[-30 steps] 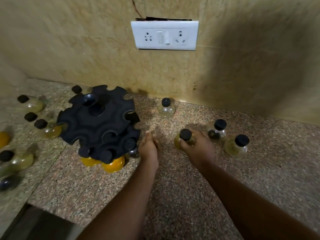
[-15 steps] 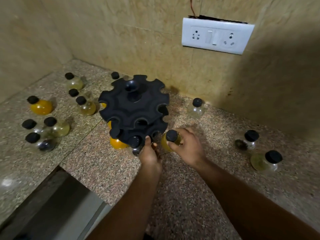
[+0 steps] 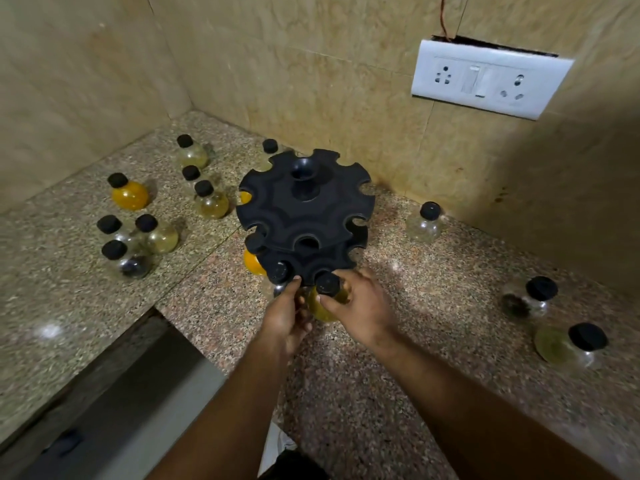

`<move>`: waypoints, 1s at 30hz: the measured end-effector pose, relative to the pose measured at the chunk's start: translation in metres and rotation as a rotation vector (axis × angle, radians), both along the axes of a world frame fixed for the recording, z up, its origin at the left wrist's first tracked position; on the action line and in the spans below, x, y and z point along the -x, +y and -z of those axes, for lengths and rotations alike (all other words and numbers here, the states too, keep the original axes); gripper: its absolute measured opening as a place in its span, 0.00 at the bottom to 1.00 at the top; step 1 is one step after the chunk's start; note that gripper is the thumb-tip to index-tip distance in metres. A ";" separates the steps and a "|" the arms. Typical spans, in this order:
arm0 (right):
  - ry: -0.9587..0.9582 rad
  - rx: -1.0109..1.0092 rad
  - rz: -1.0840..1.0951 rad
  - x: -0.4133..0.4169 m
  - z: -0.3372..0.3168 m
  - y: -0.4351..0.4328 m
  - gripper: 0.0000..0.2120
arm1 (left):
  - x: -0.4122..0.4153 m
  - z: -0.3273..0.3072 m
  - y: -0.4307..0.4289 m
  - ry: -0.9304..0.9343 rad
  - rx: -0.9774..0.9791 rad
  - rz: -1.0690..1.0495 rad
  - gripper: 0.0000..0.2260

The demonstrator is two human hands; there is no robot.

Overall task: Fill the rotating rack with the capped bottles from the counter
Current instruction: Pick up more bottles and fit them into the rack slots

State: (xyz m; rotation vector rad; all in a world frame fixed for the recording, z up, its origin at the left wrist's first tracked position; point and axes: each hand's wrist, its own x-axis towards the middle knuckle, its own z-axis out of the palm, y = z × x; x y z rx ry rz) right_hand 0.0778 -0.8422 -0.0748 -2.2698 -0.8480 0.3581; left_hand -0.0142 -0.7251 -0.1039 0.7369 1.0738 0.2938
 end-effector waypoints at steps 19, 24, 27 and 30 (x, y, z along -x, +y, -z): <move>0.022 0.008 0.164 -0.034 0.001 0.019 0.24 | -0.017 -0.018 0.001 0.003 -0.039 0.294 0.12; 0.042 0.021 0.201 -0.049 0.002 0.008 0.25 | -0.031 -0.022 -0.026 0.050 -0.187 0.225 0.12; 0.071 0.002 0.216 -0.050 0.008 -0.012 0.24 | -0.037 -0.015 -0.049 0.068 -0.312 0.187 0.13; 0.102 -0.018 0.310 -0.050 0.019 -0.049 0.23 | -0.046 0.006 -0.068 0.090 -0.416 0.278 0.13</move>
